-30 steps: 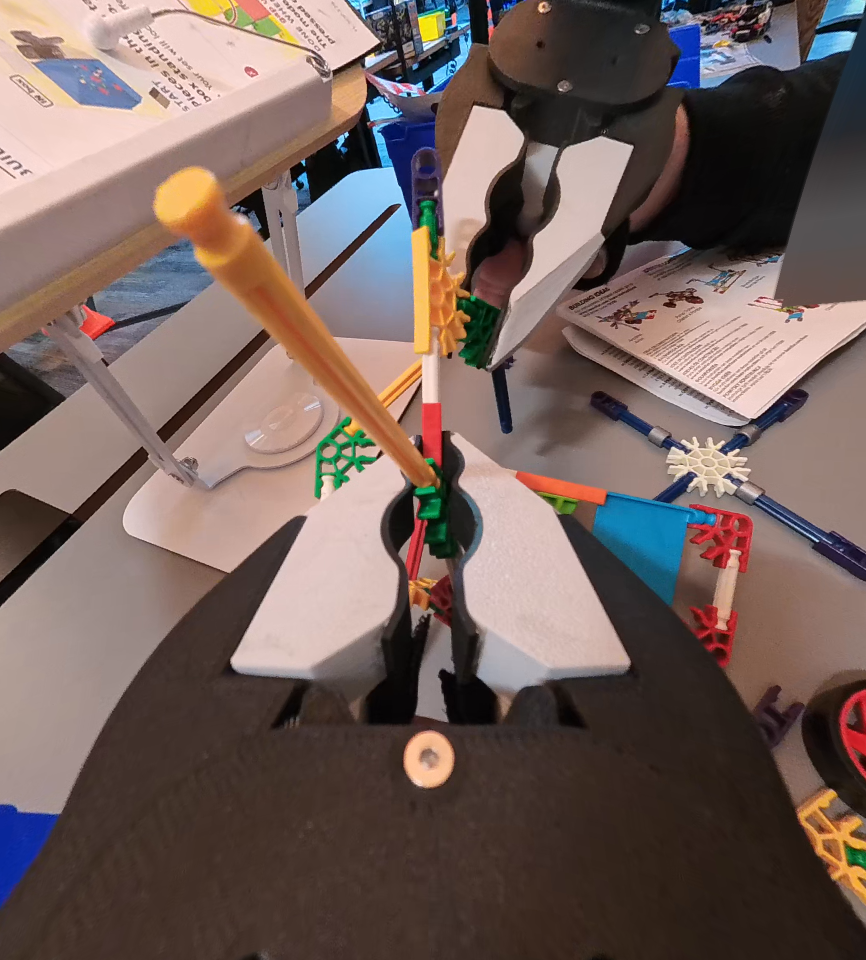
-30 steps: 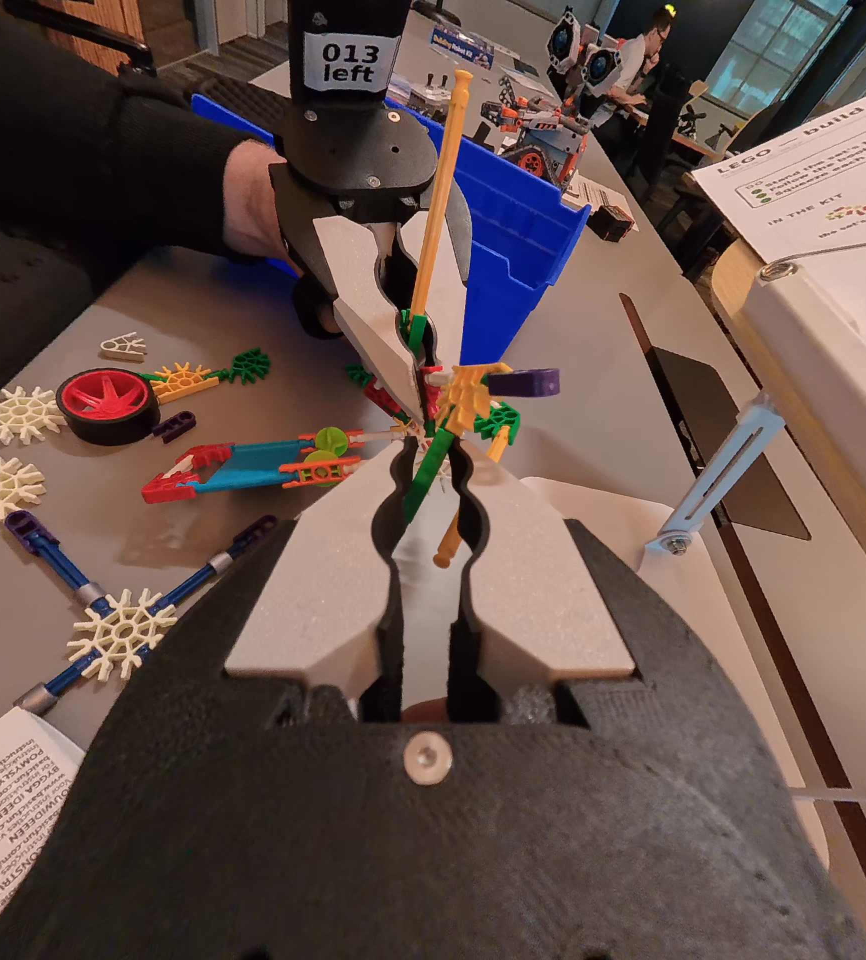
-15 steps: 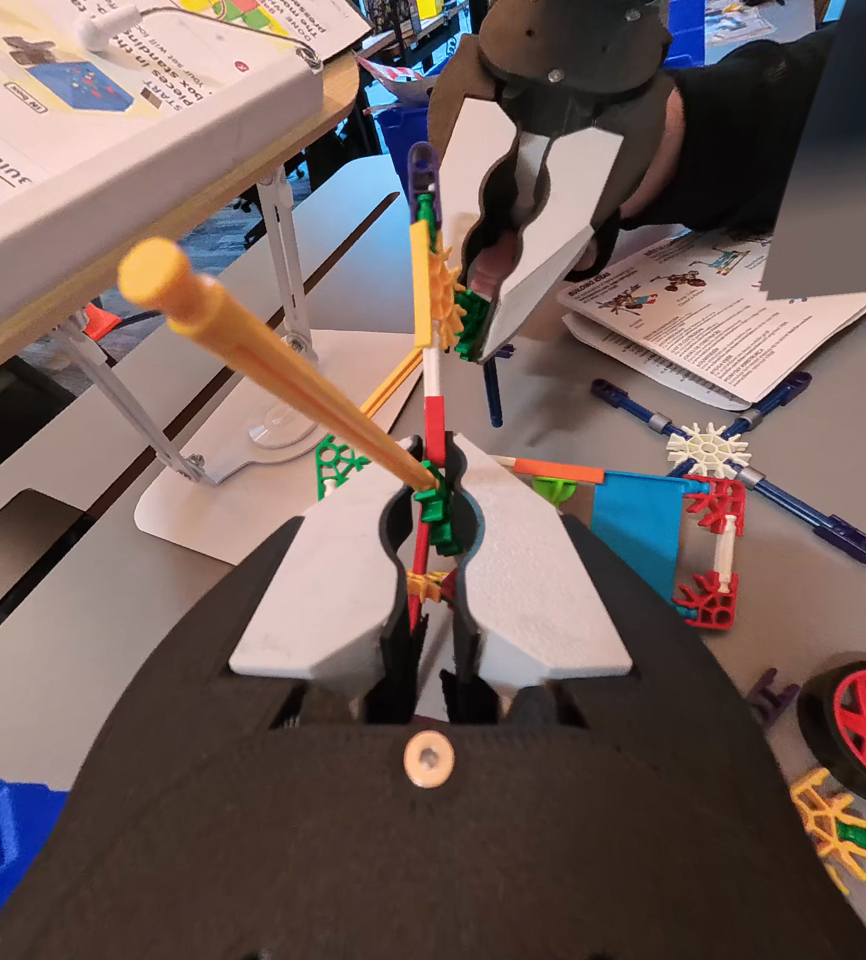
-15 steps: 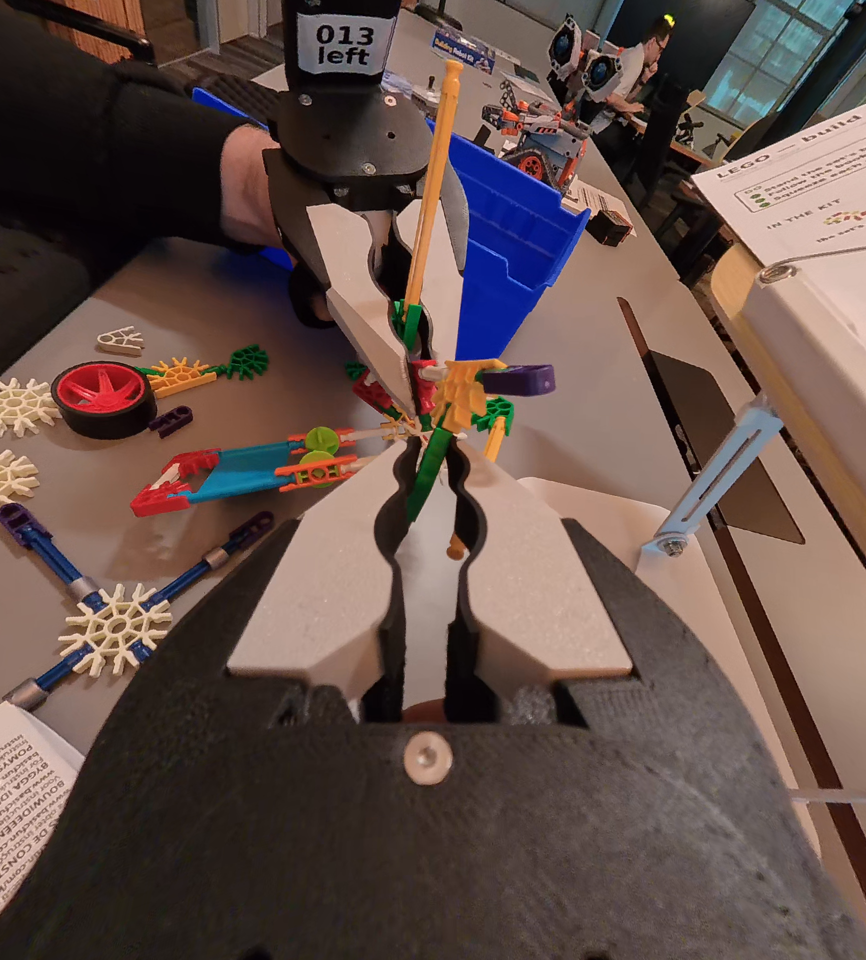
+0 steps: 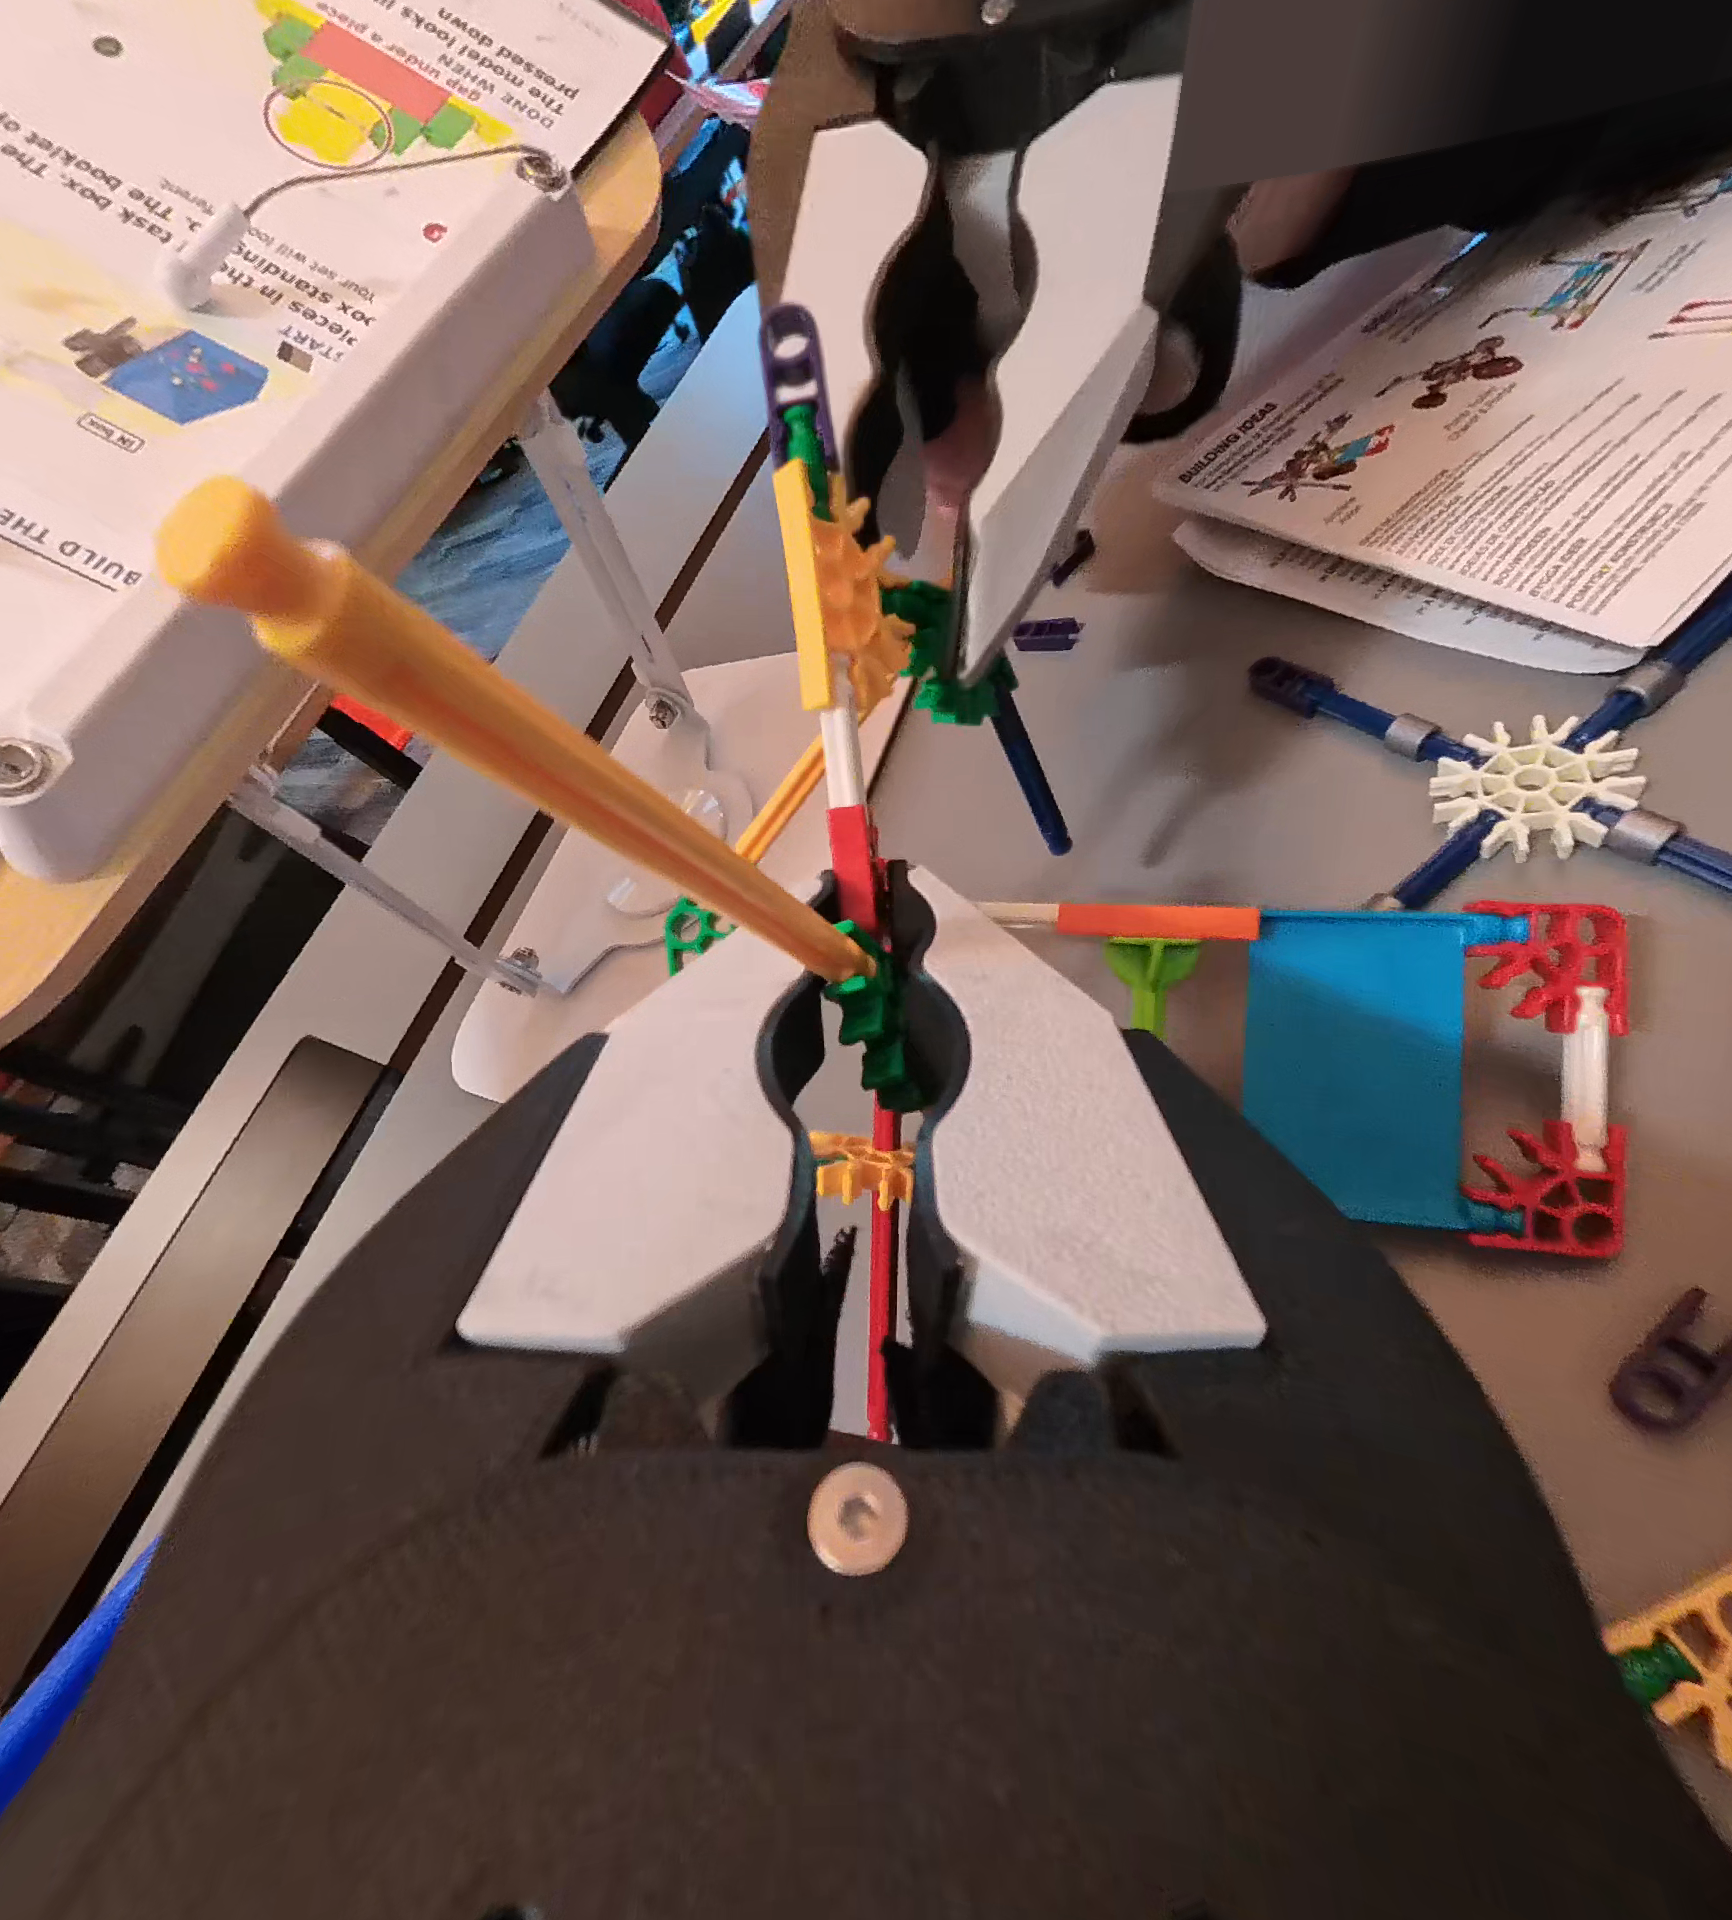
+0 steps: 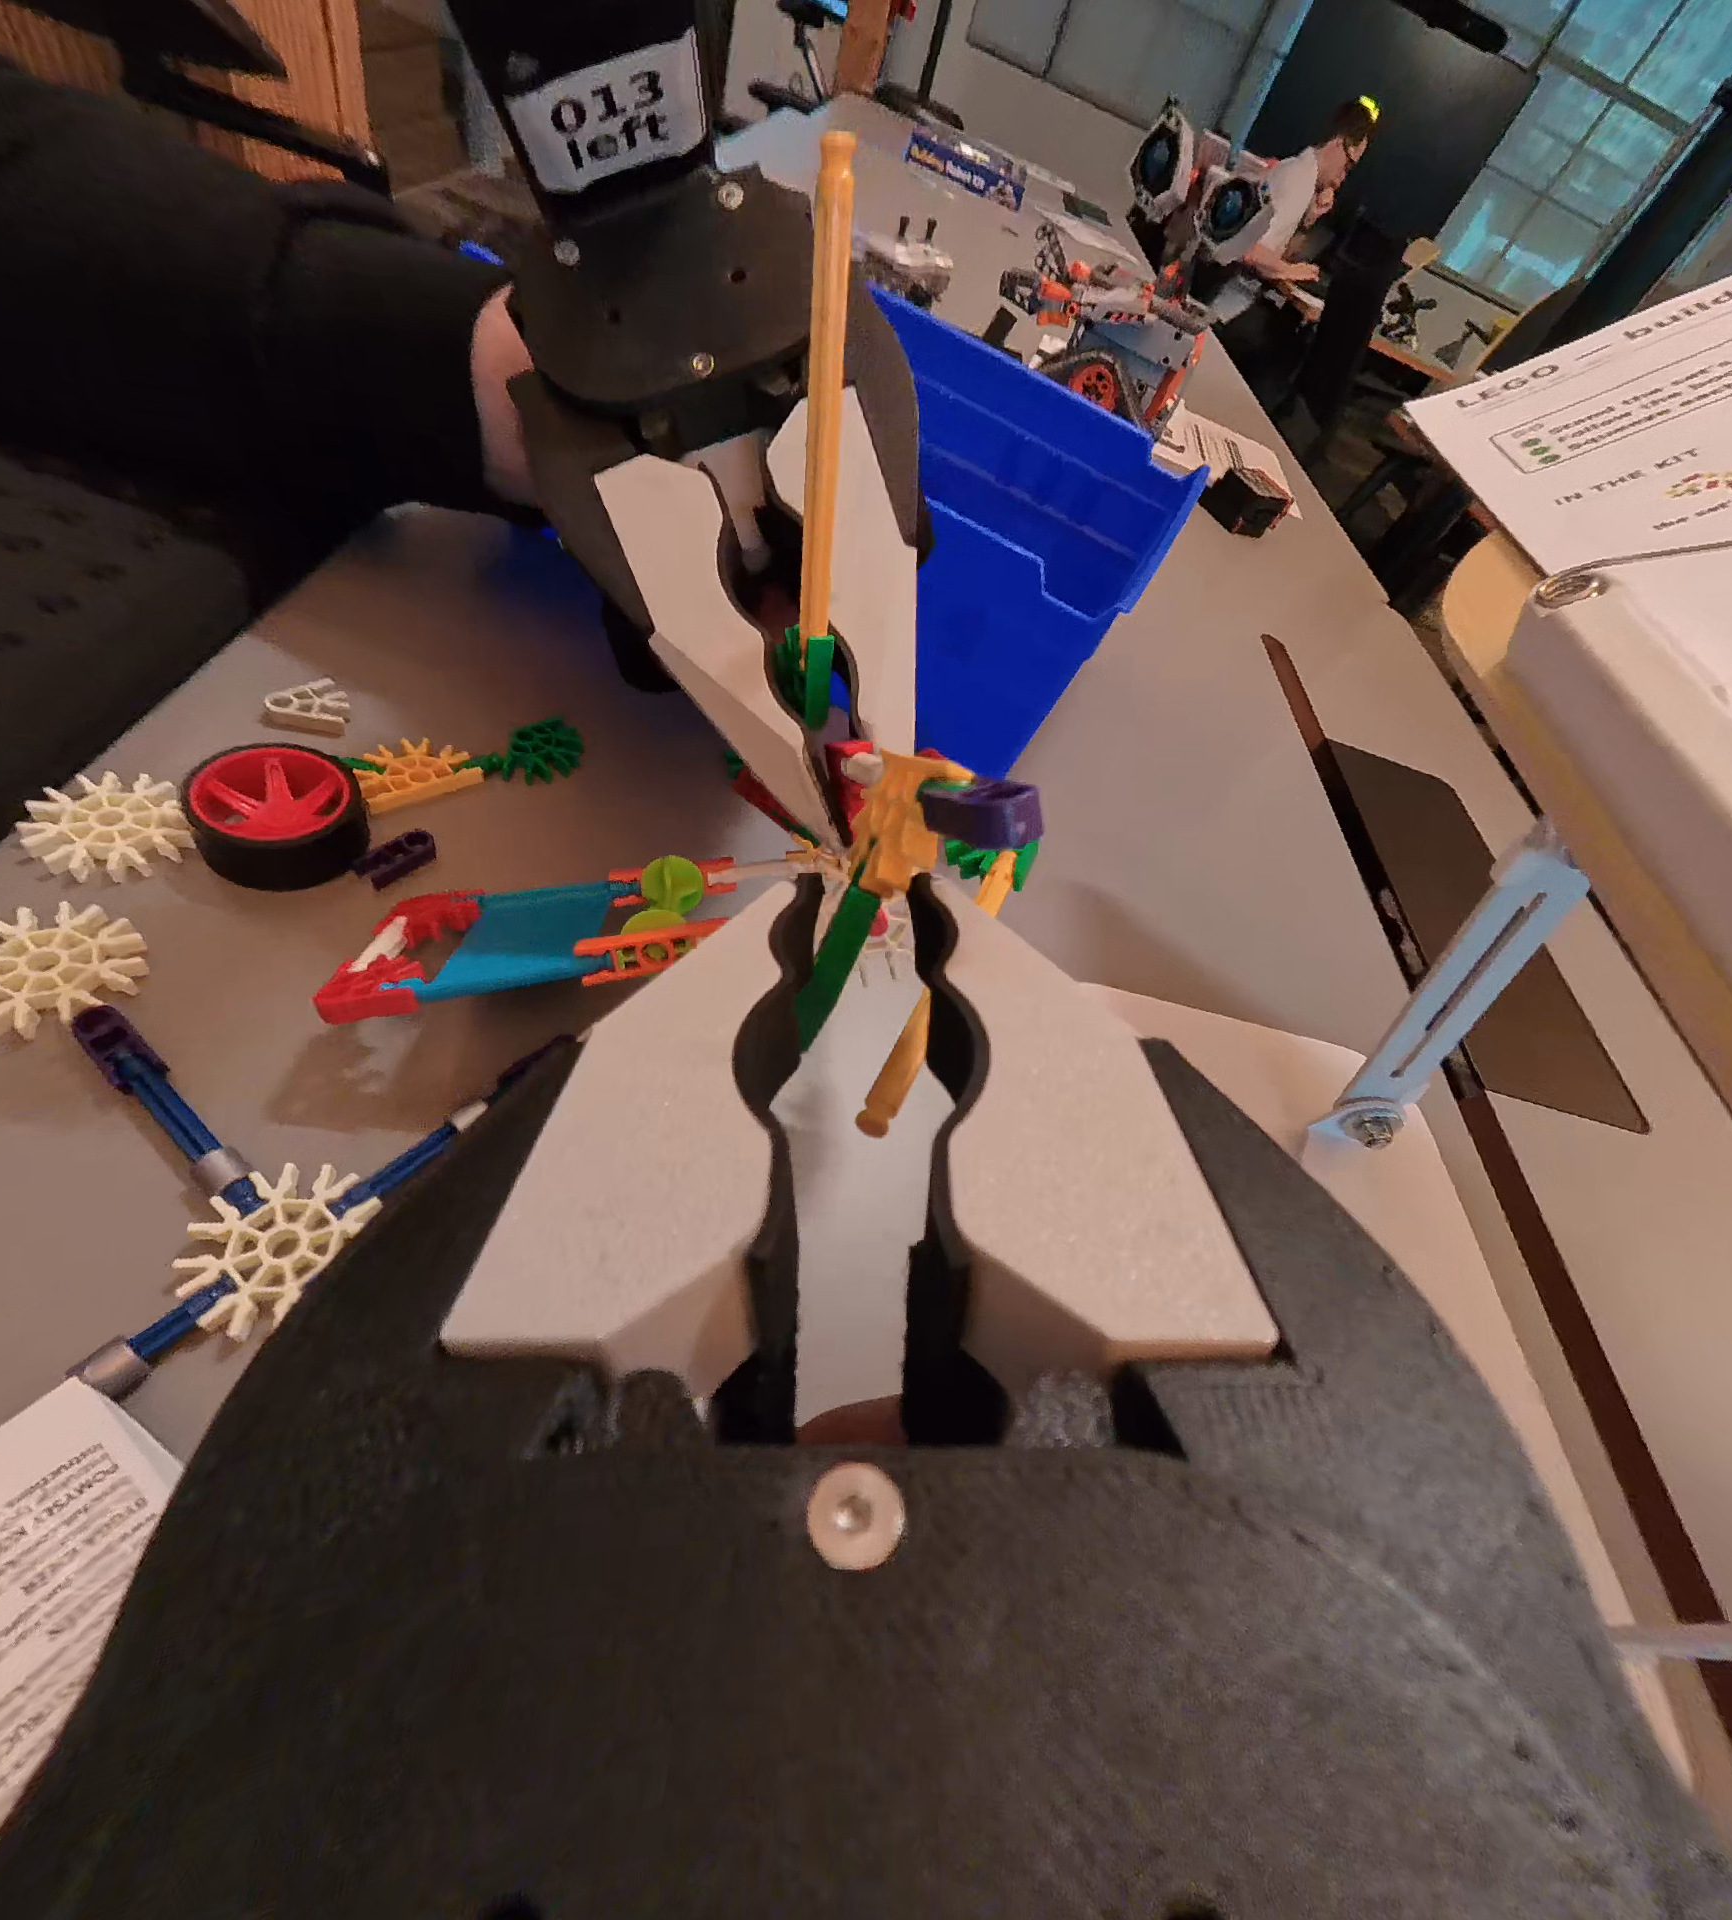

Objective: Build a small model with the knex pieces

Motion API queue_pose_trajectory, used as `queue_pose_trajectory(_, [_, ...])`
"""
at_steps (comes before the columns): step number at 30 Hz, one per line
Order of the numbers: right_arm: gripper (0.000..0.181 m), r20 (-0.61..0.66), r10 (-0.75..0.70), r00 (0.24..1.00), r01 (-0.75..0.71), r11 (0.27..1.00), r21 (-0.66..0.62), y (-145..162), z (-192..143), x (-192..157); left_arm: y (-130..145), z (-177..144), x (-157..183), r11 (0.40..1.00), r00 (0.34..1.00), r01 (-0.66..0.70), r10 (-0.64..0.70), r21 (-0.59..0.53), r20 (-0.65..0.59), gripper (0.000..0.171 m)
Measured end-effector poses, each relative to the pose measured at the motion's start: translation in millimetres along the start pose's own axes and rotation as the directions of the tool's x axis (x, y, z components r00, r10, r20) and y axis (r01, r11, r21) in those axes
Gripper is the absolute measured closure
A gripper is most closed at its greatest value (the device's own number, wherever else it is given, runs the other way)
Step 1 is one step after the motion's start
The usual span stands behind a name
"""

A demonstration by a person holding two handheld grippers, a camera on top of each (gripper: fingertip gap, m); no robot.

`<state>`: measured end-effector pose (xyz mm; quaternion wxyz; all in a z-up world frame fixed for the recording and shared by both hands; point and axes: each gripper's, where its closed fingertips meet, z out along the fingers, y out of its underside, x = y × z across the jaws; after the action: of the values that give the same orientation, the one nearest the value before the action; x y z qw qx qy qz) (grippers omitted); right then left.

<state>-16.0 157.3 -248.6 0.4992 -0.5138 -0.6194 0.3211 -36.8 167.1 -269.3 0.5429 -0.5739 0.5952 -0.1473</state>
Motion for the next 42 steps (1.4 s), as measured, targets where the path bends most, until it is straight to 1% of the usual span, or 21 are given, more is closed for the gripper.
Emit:
queue_pose_trajectory(2, [0.163,0.012,0.035,0.999,-0.035,0.999,0.014,-2.0,-0.9,0.6,-0.6,0.1,1.2,1.0,1.0,-0.007,0.007,-0.004,0.0,0.165])
queue_pose_trajectory(7, [0.171,0.048,0.053,0.997,-0.055,0.998,0.036,-5.7,0.0,-5.2,-0.2,0.5,4.0,0.999,1.0,-0.028,0.028,-0.017,-0.007,0.164])
queue_pose_trajectory(10, [0.173,0.053,0.043,0.998,-0.044,0.999,0.023,-3.6,1.2,-6.9,3.8,1.1,3.9,0.999,1.0,0.006,-0.007,-0.054,-0.009,0.162])
queue_pose_trajectory(12, [0.173,0.052,0.039,0.998,-0.04,0.999,0.016,-2.0,1.5,-7.0,5.0,1.5,2.9,0.997,1.0,0.026,-0.026,-0.073,0.011,0.16])
queue_pose_trajectory(14, [0.174,0.053,0.043,0.998,-0.044,0.999,0.016,-1.6,0.6,-6.2,2.6,1.5,9.3,0.994,0.997,0.077,-0.078,-0.078,-0.006,0.152])
queue_pose_trajectory(15, [0.174,0.054,0.047,0.997,-0.048,0.999,0.017,-1.4,0.0,-5.7,2.3,1.4,11.5,0.992,0.996,0.086,-0.087,-0.088,-0.006,0.146])
queue_pose_trajectory(17, [0.174,0.063,0.051,0.997,-0.052,0.998,0.02,-0.9,-1.0,-6.3,4.3,0.1,11.3,0.99,0.996,0.085,-0.085,-0.116,0.01,0.141])
queue_pose_trajectory(20, [0.175,0.074,0.056,0.996,-0.057,0.998,0.02,-0.1,-1.9,-7.3,8.6,-2.8,8.3,0.981,0.991,0.131,-0.13,-0.14,0.016,0.126])
queue_pose_trajectory(23, [0.175,0.084,0.058,0.995,-0.06,0.998,0.019,0.6,-2.3,-8.6,14.2,-2.3,11.4,0.978,0.988,0.148,-0.151,-0.15,-0.009,0.121])
queue_pose_trajectory(27, [0.175,0.092,0.052,0.994,-0.054,0.998,0.025,-0.7,-1.5,-11.3,33.8,6.1,19.1,0.966,0.985,0.156,-0.168,-0.209,-0.043,0.116])
queue_pose_trajectory(32, [0.175,0.098,0.021,0.995,-0.023,1.0,0.018,-1.7,0.6,-16.3,42.1,10.8,24.0,0.962,0.988,0.129,-0.146,-0.24,-0.052,0.118])
queue_pose_trajectory(42, [0.175,0.095,-0.064,0.993,0.064,0.998,-0.002,-2.0,3.6,-23.8,44.9,12.3,20.7,0.964,0.988,0.136,-0.15,-0.229,-0.044,0.127])
